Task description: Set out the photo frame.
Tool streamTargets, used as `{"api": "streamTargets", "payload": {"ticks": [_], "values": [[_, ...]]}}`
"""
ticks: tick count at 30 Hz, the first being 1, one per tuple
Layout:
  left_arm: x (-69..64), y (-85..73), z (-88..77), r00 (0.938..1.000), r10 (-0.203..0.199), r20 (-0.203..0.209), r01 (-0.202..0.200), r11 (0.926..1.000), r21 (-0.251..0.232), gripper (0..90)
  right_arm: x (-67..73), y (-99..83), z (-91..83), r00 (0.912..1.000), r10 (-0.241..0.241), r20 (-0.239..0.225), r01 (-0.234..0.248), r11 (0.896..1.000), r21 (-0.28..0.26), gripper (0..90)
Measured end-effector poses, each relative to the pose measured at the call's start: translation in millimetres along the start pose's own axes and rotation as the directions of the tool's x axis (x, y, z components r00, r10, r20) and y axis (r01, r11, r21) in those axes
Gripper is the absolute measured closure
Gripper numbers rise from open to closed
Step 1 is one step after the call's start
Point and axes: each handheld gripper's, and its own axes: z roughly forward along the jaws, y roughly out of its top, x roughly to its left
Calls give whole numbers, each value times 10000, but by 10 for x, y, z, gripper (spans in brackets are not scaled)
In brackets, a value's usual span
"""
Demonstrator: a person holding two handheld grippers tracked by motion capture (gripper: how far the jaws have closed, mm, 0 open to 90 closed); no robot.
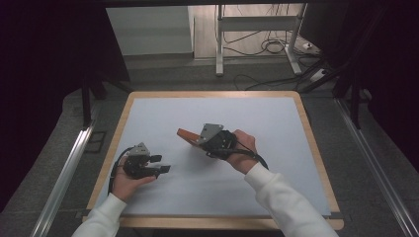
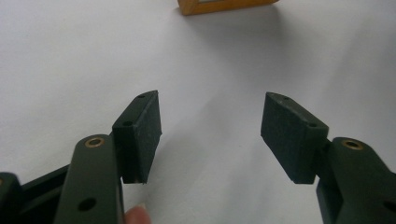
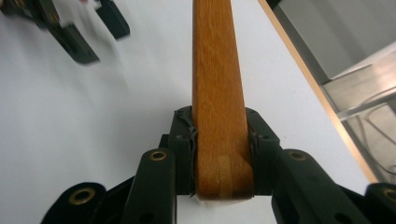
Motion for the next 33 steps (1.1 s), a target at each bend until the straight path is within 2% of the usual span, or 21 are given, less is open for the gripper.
{"api": "streamTargets", "payload": {"ticks": [2,4,10,15,19,24,29,30,33], "values": [[9,-1,-5,10000,71,-12,-71,10000,64,376,11,17,-21,9999,-98,-57,98,9999,-30,698],[9,-3,-3,10000,-53,-28,53,10000,23,376,35,33,-55,9997,-123,-202,121,9999,-108,698],[0,-2,3,10000,-81,-9,81,9999,85,376,129,51,-233,9951,-15,-984,-33,9988,-488,696],[-8,-3,24,10000,-72,-6,72,9997,235,373,164,-16,-296,9935,34,-1142,-117,9973,-726,694],[-2,-4,31,10000,-97,1,97,9996,283,371,81,-81,-289,9946,301,-989,-378,9963,-772,687],[8,-8,40,10000,-79,37,78,9992,383,367,-74,-148,-253,9954,721,-624,-756,9957,-545,671],[6,-8,38,9999,-101,25,101,9994,344,366,-222,-243,-191,9924,1151,-425,-1162,9930,-230,612],[7,-9,39,9999,-121,21,120,9994,332,366,-275,-272,-172,9880,1466,-489,-1481,9885,-288,606],[9,-10,43,9999,-103,18,102,9991,401,365,-319,-282,-143,9869,1546,-470,-1563,9871,-350,589]]}}
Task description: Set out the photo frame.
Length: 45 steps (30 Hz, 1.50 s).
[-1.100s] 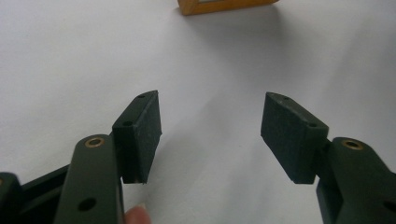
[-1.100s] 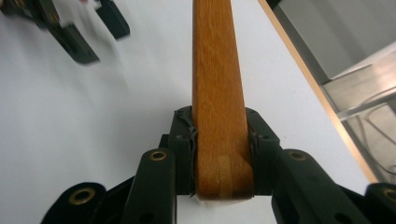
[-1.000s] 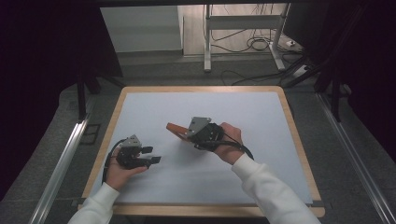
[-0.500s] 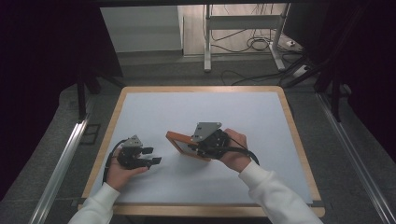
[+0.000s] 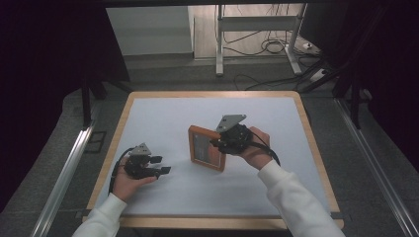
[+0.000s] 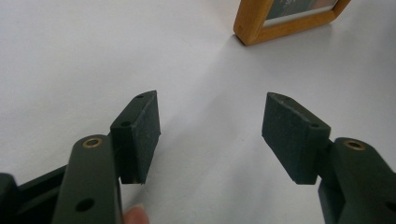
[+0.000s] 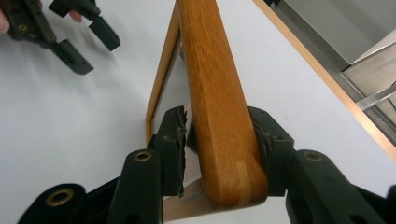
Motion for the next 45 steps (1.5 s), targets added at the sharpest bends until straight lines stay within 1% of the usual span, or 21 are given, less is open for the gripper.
{"api": "streamTargets", "payload": {"ticks": [5,9,14,18,20,22,23,24,25,26,29,31,32,34,37,39,41,43,44,45], "values": [[8,-4,2,10000,-29,-10,29,10000,-40,364,-106,-34,83,9991,289,324,-289,9996,-22,524],[13,-11,9,10000,-59,-13,59,10000,-1,364,-200,-61,161,9961,747,461,-745,9972,-62,479],[7,-9,12,10000,-3,27,3,10000,56,363,-318,-108,269,9880,1421,607,-1418,9898,-97,419],[16,-14,13,10000,-46,31,46,10000,36,363,-338,-125,318,9824,1757,638,-1733,9840,-415,406],[12,-15,15,10000,-34,48,34,10000,44,362,-321,-119,340,9814,1793,687,-1765,9832,-456,373],[7,-13,14,10000,5,97,-5,10000,39,361,-298,-116,344,9787,1806,975,-1763,9830,-515,334],[3,-14,17,9999,24,100,-25,10000,21,360,-288,-116,339,9765,1924,975,-1872,9805,-599,311],[0,-15,19,9999,28,102,-28,10000,20,360,-271,-131,316,9720,2127,999,-2057,9757,-761,272],[-4,-15,22,10000,15,94,-15,10000,4,360,-271,-131,316,9720,2127,999,-2057,9757,-761,272],[-5,-15,23,10000,21,94,-21,10000,18,360,-263,-146,299,9693,2237,1017,-2155,9728,-852,258],[-5,-15,24,10000,12,95,-12,10000,5,360,-249,-212,232,9596,2566,1156,-2442,9634,-1109,220],[-5,-15,23,10000,-1,90,1,10000,3,360,-234,-264,178,9500,2858,1259,-2697,9540,-1310,193],[-3,-13,20,9999,60,84,-61,10000,62,360,-229,-295,148,9474,2940,1263,-2766,9509,-1388,191],[-11,-12,24,10000,27,90,-27,10000,30,359,-211,-363,91,9409,3223,1045,-3039,9391,-1604,188],[-12,-13,24,9999,30,130,-30,10000,-39,358,-172,-478,24,9356,3439,799,-3268,9293,-1722,185],[-13,-13,20,9999,49,134,-48,10000,-60,357,-130,-562,-9,9300,3609,699,-3435,9208,-1849,185],[-10,-12,15,9998,125,140,-125,9999,-26,357,-75,-644,-29,9278,3681,604,-3519,9175,-1854,185],[-18,-12,17,9999,38,151,-36,10000,-80,356,-18,-725,-40,9240,3777,607,-3617,9142,-1827,185],[-20,-12,17,9999,43,151,-42,10000,-77,356,6,-767,-43,9210,3846,617,-3689,9121,-1788,185],[-22,-12,18,9999,45,146,-44,10000,-78,356,31,-809,-42,9159,3964,624,-3813,9082,-1728,185]]}}
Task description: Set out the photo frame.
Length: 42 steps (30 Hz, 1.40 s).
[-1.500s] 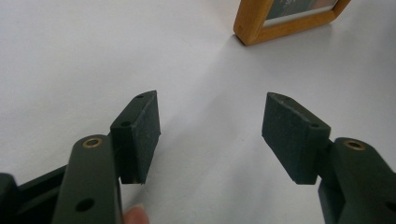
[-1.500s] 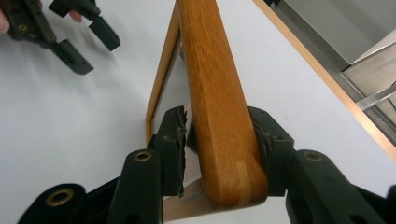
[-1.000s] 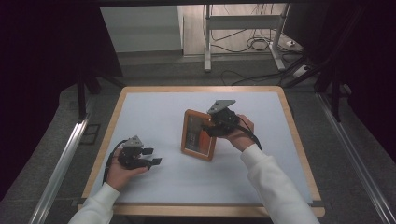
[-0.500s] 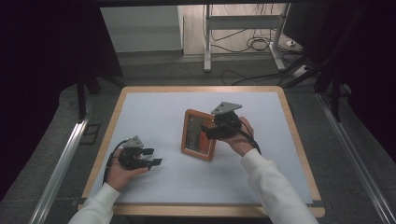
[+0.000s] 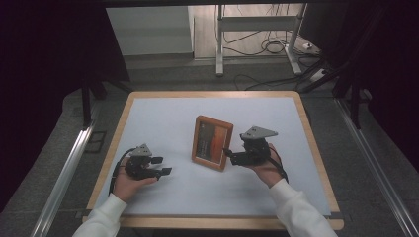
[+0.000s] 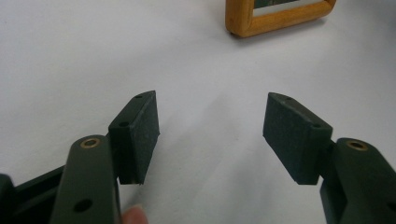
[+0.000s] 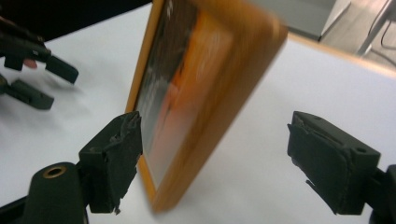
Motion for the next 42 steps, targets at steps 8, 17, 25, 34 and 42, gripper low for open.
{"api": "streamTargets", "payload": {"ticks": [8,17,25,34,42], "values": [[0,0,4,10000,61,3,-61,9999,80,353,131,-319,-61,9998,194,-11,-194,9995,255,320],[-4,-1,11,10000,72,-36,-72,9999,102,345,276,-471,-66,9983,-370,-441,387,9985,382,669],[-8,-3,19,10000,93,-16,-93,9999,130,342,417,-491,95,9898,-957,-1052,1033,9922,692,899],[-9,-9,19,9999,117,0,-117,9999,110,340,562,-498,401,9800,-1256,-1546,1435,9834,1110,900],[-16,-10,32,9999,163,36,-164,9997,198,337,459,-526,487,9868,-1238,-1042,1376,9808,1383,900]]}}
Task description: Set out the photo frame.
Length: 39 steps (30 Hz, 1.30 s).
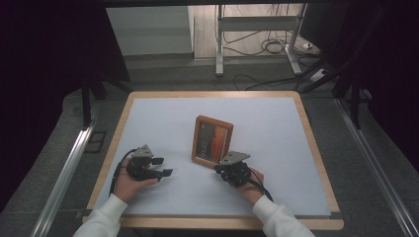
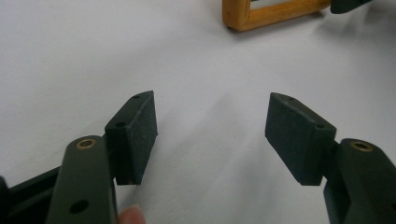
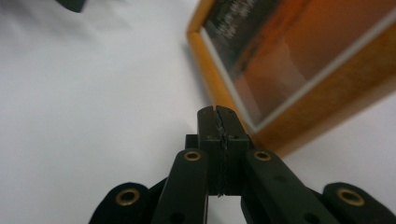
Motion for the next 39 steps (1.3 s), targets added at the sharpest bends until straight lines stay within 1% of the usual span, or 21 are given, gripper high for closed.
{"api": "streamTargets", "payload": {"ticks": [1,3,6,9,12,17,20,23,28,31,33,36,39], "values": [[0,0,2,10000,-2,3,2,10000,3,337,-20,-8,1,10000,33,52,-33,10000,14,900],[0,0,6,10000,4,-14,-4,10000,20,336,-41,-15,1,9998,186,-97,-187,9998,-46,900],[1,0,9,10000,2,-20,-2,10000,53,335,-26,-13,9,10000,14,-23,-14,10000,4,900],[2,-2,5,10000,-11,-35,11,10000,38,334,-41,-18,16,10000,22,-69,-22,10000,48,900],[6,-4,6,10000,-24,-36,24,10000,48,334,-69,-24,6,10000,6,47,-7,10000,80,900],[8,-6,12,10000,-25,-38,26,10000,87,333,-142,-44,-19,9997,152,180,-153,9998,90,900],[10,-6,13,10000,-28,-38,28,10000,93,332,-168,-53,-26,9996,143,255,-145,9999,85,900],[9,-7,14,10000,-33,-40,34,9999,98,332,-175,-54,-30,9994,126,332,-130,9999,103,900],[8,-7,13,10000,-21,-44,22,10000,85,331,-182,-58,-32,9993,174,334,-177,9998,106,900],[11,-7,8,10000,-11,-57,11,10000,67,331,-181,-65,-29,9993,332,168,-334,9994,74,900],[12,-7,5,10000,-37,-54,37,10000,29,331,-169,-58,-41,9995,300,123,-300,9995,-3,900],[16,-6,-2,10000,-3,-71,3,10000,-17,331,-155,-45,-80,9997,247,38,-247,9996,-129,900],[14,-12,-7,9999,-59,-83,58,10000,-77,331,-170,-53,-133,9991,395,-120,-398,9988,-268,900]]}}
